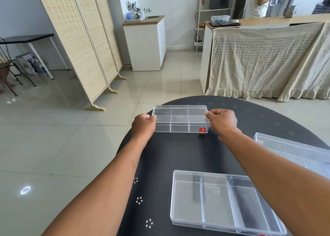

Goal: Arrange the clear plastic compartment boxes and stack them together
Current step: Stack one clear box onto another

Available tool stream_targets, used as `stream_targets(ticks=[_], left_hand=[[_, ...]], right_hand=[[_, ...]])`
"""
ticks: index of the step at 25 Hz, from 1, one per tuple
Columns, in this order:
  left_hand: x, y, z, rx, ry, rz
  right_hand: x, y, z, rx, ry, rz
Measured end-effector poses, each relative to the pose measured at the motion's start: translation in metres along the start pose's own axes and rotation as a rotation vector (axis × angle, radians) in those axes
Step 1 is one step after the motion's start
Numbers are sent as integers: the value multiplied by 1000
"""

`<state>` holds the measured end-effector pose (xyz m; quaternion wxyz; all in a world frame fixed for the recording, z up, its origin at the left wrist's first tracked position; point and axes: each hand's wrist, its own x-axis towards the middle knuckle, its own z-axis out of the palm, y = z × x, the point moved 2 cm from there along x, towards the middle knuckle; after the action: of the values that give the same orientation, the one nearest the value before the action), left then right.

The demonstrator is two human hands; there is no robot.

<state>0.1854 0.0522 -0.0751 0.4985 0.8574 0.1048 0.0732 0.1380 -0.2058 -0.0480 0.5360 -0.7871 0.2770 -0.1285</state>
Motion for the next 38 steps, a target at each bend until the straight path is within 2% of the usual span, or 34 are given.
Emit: stream_targets(ticks=[3, 6, 10, 19, 26, 32, 38], left_hand=[[-28, 2, -20, 50, 8, 44], [-74, -6, -39, -36, -58, 14], [-142, -14, -52, -99, -132, 29], [-230, -16, -56, -122, -148, 6], [-256, -24, -39, -69, -164, 2], [-237, -12, -49, -44, 38, 72], [-160, 15, -61, -65, 131, 118]], right_hand=[[-17, -7, -28, -70, -12, -109], [-49, -8, -63, -93, -32, -217], [-100, 16, -113, -93, -16, -271], [-166, 84, -162, -80, 4, -167], [-182, 106, -153, -149, -32, -98], [-164, 82, -120, -137, -18, -149], [-108, 28, -73, -24, -56, -149]])
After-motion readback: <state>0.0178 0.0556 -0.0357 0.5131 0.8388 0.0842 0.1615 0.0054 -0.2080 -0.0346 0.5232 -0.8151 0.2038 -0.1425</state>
